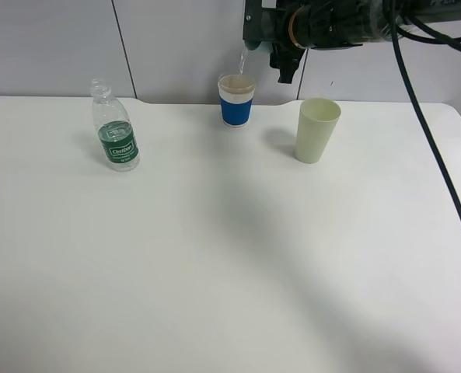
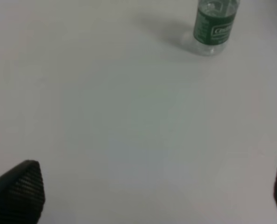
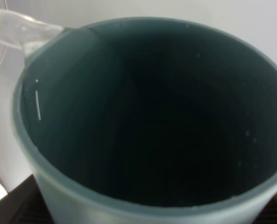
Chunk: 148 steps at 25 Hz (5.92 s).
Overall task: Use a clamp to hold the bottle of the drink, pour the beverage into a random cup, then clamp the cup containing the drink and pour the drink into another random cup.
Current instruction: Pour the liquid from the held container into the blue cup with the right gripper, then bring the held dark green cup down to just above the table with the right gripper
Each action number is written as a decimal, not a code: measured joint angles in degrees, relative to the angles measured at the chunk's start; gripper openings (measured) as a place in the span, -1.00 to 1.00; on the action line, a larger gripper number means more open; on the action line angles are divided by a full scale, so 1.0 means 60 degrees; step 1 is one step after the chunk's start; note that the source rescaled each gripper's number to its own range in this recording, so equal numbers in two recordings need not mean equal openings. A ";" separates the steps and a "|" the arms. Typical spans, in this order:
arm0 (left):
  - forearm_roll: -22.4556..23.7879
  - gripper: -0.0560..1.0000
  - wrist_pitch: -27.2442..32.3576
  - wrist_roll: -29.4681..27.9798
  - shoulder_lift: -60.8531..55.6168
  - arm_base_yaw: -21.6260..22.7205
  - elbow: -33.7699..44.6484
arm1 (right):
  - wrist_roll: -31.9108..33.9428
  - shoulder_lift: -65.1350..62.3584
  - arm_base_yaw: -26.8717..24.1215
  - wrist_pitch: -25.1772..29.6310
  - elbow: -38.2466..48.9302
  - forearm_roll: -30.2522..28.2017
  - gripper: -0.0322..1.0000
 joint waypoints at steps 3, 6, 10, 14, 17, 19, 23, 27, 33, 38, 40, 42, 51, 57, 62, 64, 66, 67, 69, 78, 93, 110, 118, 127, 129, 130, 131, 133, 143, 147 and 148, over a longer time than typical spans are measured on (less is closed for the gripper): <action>0.0000 1.00 0.0000 0.0000 0.0000 0.0000 0.0000 | 0.0000 0.0000 0.0000 0.0066 0.0000 -0.0083 -0.94; 0.0000 1.00 0.0000 0.0000 0.0000 0.0000 0.0000 | 0.0000 0.0000 0.0000 0.0331 0.0000 -0.0200 -0.94; 0.0000 1.00 0.0000 0.0000 0.0000 0.0000 0.0000 | 0.0000 0.0000 0.0000 0.0509 0.0000 -0.0299 -0.94; 0.0000 1.00 0.0000 0.0000 0.0000 0.0000 0.0000 | 0.0000 0.0000 0.0000 0.0509 0.0000 -0.0423 -0.94; 0.0000 1.00 0.0009 0.0000 0.0000 0.0000 0.0000 | 0.0000 0.0000 0.0000 0.0501 0.0000 -0.0497 -0.94; 0.0000 1.00 0.0009 0.0000 0.0000 0.0000 0.0000 | 0.0000 0.0000 0.0000 0.0501 0.0000 -0.0554 -0.94; 0.0000 1.00 0.0009 0.0000 0.0000 0.0000 0.0000 | 0.0000 0.0000 0.0000 0.0501 0.0000 -0.0684 -0.94; 0.0000 1.00 0.0009 0.0000 0.0000 0.0000 0.0000 | 0.0000 0.0000 0.0000 0.0501 0.0000 -0.0905 -0.94; 0.0000 1.00 0.0009 0.0000 0.0000 0.0000 0.0000 | 0.0000 0.0000 0.0000 0.0493 0.0000 -0.1012 -0.94; 0.0000 1.00 0.0009 0.0000 0.0000 0.0000 0.0000 | 0.0000 0.0000 0.0004 0.0474 0.0000 -0.1260 -0.94; 0.0000 1.00 0.0009 0.0000 0.0000 0.0000 0.0000 | 0.0000 0.0000 0.0043 0.0474 0.0000 -0.1467 -0.94; 0.0000 1.00 0.0009 0.0000 0.0000 0.0000 0.0000 | 0.0000 0.0000 0.0100 0.0451 0.0000 -0.1583 -0.94; 0.0000 1.00 0.0009 0.0000 0.0000 0.0000 0.0000 | 0.0000 0.0000 0.0122 0.0217 0.0000 -0.1732 -0.94; 0.0000 1.00 0.0009 0.0000 0.0000 0.0000 0.0000 | 0.0000 0.0000 0.0141 0.0217 0.0000 -0.1898 -0.94; 0.0000 1.00 0.0009 0.0000 0.0000 0.0000 0.0000 | 0.0000 0.0000 0.0162 0.0236 0.0000 -0.2142 -0.94; 0.0000 1.00 0.0009 0.0000 0.0000 0.0000 0.0000 | 0.0000 0.0000 0.0162 0.0324 0.0000 -0.2236 -0.94; 0.0000 1.00 0.0009 0.0000 0.0000 0.0000 0.0000 | 0.0000 0.0000 0.0173 0.0444 0.0000 -0.2362 -0.94; 0.0000 1.00 0.0009 0.0000 0.0000 0.0000 0.0000 | 0.0000 0.0000 0.0173 0.0467 0.0000 -0.2388 -0.94; 0.0000 1.00 0.0009 0.0000 0.0000 0.0000 0.0000 | 0.0000 0.0000 0.0173 0.0475 0.0000 -0.2388 -0.94; 0.0000 1.00 0.0009 0.0000 0.0000 0.0000 0.0000 | 0.0000 0.0000 0.0173 0.0475 0.0000 -0.2395 -0.94; 0.0000 1.00 0.0002 0.0000 0.0000 0.0000 0.0000 | -0.1114 0.0000 0.0173 0.0486 0.0000 -0.2395 -0.94; 0.0000 1.00 0.0002 0.0000 0.0000 0.0000 0.0000 | -0.1635 0.0000 0.0173 0.0486 0.0000 -0.2395 -0.94; 0.0000 1.00 0.0002 0.0000 0.0000 0.0000 0.0000 | -0.1714 0.0000 0.0173 0.0486 0.0000 -0.2395 -0.94; 0.0000 1.00 0.0002 0.0000 0.0000 0.0000 0.0000 | -0.1305 0.0000 0.0173 0.0477 0.0000 -0.2398 -0.94; 0.0000 1.00 0.0002 0.0000 0.0000 0.0000 0.0000 | -0.1348 0.0000 0.0173 0.0457 0.0000 -0.2398 -0.94; 0.0000 1.00 0.0002 0.0000 0.0000 0.0000 0.0000 | -0.1417 0.0000 0.0173 0.0439 0.0000 -0.2398 -0.94; 0.0000 1.00 0.0002 0.0000 0.0000 0.0000 0.0000 | -0.1526 0.0000 0.0173 0.0419 0.0000 -0.2398 -0.94; 0.0000 1.00 0.0002 0.0000 0.0000 0.0000 0.0000 | -0.1759 0.0000 0.0173 0.0381 0.0000 -0.2398 -0.94; 0.0000 1.00 0.0002 0.0000 0.0000 0.0000 0.0000 | -0.0676 0.0000 0.0191 0.0161 0.0000 -0.1996 -0.94; 0.0000 1.00 0.0002 0.0000 0.0000 0.0000 0.0000 | 0.0801 0.0000 0.0191 0.0141 0.0000 -0.0056 -0.94; 0.0000 1.00 0.0002 0.0000 0.0000 0.0000 0.0000 | 0.1074 0.0000 0.0191 0.0141 0.0000 0.0577 -0.94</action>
